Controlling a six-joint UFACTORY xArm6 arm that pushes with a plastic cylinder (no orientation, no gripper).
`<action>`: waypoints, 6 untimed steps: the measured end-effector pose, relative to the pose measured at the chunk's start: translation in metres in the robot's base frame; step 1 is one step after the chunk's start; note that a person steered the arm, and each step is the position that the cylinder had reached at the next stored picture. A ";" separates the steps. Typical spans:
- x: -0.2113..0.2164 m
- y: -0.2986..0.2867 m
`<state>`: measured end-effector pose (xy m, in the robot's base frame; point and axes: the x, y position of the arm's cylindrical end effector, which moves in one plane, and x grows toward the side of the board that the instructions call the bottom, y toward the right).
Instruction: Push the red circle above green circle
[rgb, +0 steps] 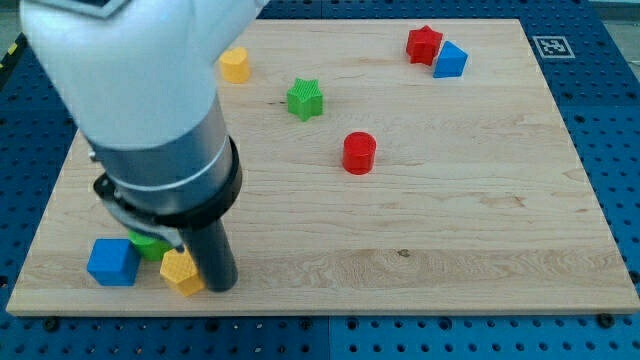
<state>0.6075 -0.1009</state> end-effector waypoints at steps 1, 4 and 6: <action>0.010 -0.001; 0.002 -0.023; -0.021 0.095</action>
<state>0.5869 -0.0061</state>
